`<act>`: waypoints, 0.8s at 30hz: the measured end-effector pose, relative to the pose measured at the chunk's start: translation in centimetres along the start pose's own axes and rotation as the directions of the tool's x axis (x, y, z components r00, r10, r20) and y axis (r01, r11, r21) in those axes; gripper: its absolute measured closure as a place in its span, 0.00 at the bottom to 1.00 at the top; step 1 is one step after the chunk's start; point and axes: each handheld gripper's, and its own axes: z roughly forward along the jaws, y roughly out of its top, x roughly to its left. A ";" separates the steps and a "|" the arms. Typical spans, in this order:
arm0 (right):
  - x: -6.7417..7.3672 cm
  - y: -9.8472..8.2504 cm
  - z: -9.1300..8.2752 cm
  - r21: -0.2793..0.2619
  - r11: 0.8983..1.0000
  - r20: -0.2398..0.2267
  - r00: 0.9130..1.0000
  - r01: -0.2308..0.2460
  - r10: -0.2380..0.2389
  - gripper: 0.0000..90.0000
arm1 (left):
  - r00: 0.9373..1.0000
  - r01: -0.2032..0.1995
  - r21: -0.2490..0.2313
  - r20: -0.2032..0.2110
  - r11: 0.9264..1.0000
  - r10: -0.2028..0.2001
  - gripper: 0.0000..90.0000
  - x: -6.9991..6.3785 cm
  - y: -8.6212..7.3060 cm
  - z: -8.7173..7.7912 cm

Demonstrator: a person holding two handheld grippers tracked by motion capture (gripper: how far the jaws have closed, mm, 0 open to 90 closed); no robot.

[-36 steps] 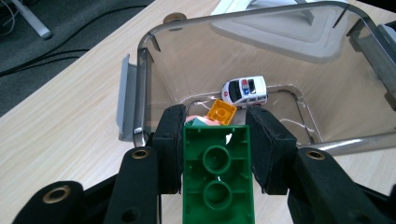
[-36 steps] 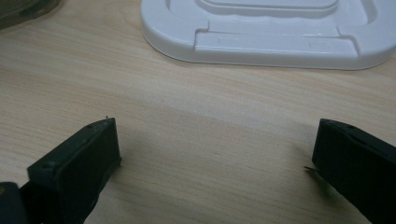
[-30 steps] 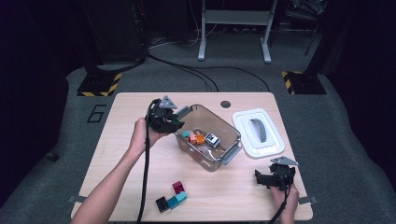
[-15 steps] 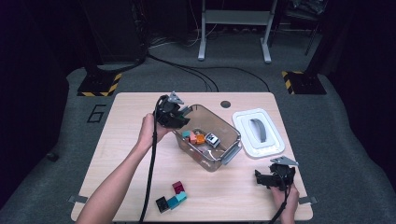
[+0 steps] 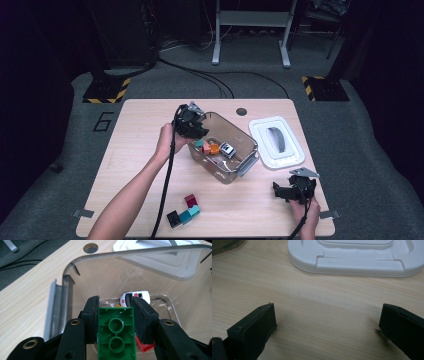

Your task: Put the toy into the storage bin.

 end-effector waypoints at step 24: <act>0.0 0.0 0.0 0.000 1.000 0.000 1.000 0.000 0.000 0.00 | 1.000 0.008 0.005 0.026 1.000 -0.008 0.29 -0.9 -1.9 -1.8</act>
